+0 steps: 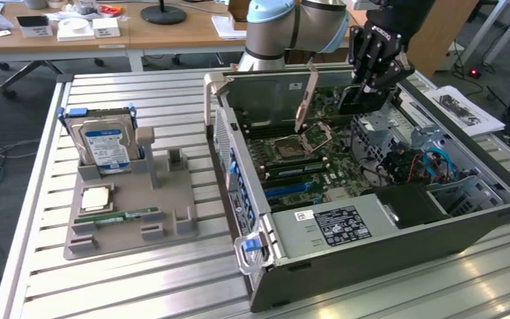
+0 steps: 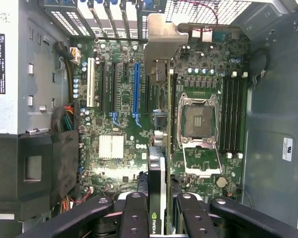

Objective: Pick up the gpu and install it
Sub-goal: 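Insert the gpu into the slot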

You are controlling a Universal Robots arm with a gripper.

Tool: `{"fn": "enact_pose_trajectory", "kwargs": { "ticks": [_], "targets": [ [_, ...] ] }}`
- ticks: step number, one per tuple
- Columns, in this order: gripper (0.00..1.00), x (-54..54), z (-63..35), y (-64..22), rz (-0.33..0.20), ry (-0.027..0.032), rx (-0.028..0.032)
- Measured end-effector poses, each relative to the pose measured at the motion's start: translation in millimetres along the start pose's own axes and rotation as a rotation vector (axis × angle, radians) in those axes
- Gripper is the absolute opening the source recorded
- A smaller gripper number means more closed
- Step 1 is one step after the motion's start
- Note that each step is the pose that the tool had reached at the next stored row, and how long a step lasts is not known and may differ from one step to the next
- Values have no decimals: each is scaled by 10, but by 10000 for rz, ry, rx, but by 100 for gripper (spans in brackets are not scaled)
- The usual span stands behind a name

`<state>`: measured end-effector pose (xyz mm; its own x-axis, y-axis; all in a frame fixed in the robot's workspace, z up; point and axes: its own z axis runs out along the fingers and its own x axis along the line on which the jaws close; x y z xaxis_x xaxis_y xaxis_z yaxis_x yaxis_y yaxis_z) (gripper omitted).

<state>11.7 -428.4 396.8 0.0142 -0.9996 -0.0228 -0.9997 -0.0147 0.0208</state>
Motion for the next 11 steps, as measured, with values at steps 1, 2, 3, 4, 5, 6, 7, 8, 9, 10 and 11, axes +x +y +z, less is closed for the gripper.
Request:
{"fn": "enact_pose_trajectory", "kwargs": {
  "ticks": [1,2,3,4,5,6,7,8,9,10,11],
  "targets": [
    [27,0,2,0,0,-1,1],
    [27,0,6,0,0,-3,2],
    [27,0,9,0,-1,-2,6],
    [27,0,12,0,-1,1,11],
    [27,0,18,1,0,0,19],
    [27,0,23,1,0,0,28],
    [27,1,28,2,0,0,37],
    [27,1,35,3,0,0,47],
    [27,1,41,4,-1,1,58],
    [27,1,48,5,-1,2,67],
    [27,1,55,6,-2,1,77]
  ]
}}
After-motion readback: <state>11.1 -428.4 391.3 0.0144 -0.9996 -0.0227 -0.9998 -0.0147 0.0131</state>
